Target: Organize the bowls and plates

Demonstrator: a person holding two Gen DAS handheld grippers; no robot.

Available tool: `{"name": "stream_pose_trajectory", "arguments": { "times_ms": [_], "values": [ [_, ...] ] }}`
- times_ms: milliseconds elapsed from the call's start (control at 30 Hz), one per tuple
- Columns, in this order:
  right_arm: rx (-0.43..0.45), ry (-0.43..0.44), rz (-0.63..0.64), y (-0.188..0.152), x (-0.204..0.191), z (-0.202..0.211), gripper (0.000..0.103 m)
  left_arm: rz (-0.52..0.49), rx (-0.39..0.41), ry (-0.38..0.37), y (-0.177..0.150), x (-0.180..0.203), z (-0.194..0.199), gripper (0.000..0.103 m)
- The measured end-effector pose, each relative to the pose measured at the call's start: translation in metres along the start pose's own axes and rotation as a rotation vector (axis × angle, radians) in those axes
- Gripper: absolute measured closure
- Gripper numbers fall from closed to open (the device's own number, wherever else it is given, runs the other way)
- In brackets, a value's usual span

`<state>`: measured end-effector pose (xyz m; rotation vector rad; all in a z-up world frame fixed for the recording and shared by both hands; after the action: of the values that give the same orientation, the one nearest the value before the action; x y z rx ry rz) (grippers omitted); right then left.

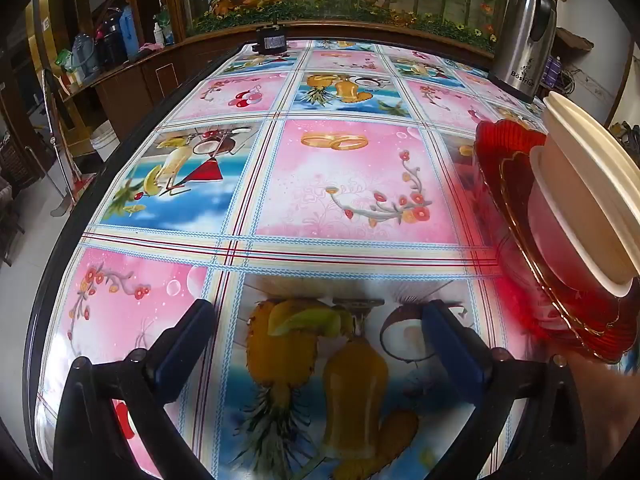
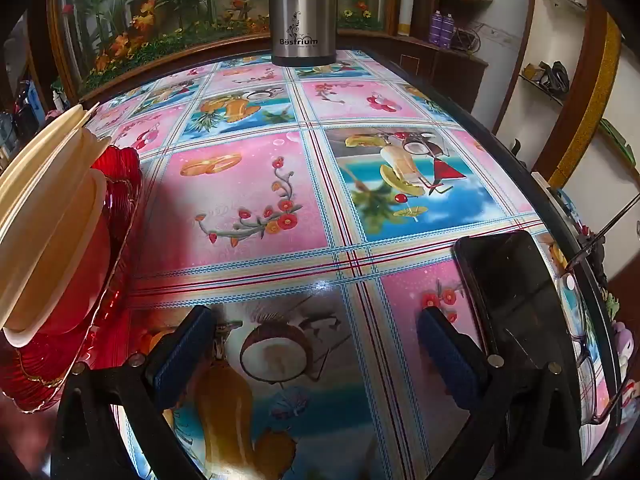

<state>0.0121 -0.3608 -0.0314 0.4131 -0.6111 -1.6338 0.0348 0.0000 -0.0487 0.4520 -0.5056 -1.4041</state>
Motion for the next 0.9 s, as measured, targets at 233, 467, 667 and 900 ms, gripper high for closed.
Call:
{"name": "stream_pose_trajectory", "arguments": {
  "times_ms": [233,467,667,900],
  "values": [
    [-0.001,0.0,0.0,-0.0006,-0.0008,0.0008,0.001,0.0,-0.003,0.0,-0.0001,0.0,-0.0002,0.0],
    [-0.003,-0.003,0.003,0.001,0.0008,-0.0019,0.001,0.001,-0.003,-0.001,-0.0001,0.0,-0.0002,0.0],
    [-0.002,-0.002,0.002,0.0009,0.0006,-0.0015,0.001,0.0,-0.003,0.0,-0.0001,0.0,-0.0002,0.0],
    [-0.001,-0.001,0.001,0.0009,0.0006,-0.002,0.001,0.001,-0.003,0.0,-0.0001,0.0,-0.0002,0.0]
  ]
}}
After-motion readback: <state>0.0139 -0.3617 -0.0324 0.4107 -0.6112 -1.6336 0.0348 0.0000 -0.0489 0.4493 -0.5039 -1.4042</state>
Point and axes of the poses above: each gripper's, at about its wrist camera, not at the fingertips, and z roughly against the way its jaws point, x to its right, y to its top, the point moved 6 cm from there along -z, roughly the way its jaws point, and after that the axes turned 6 degrees about z, right-handed, at the moved point
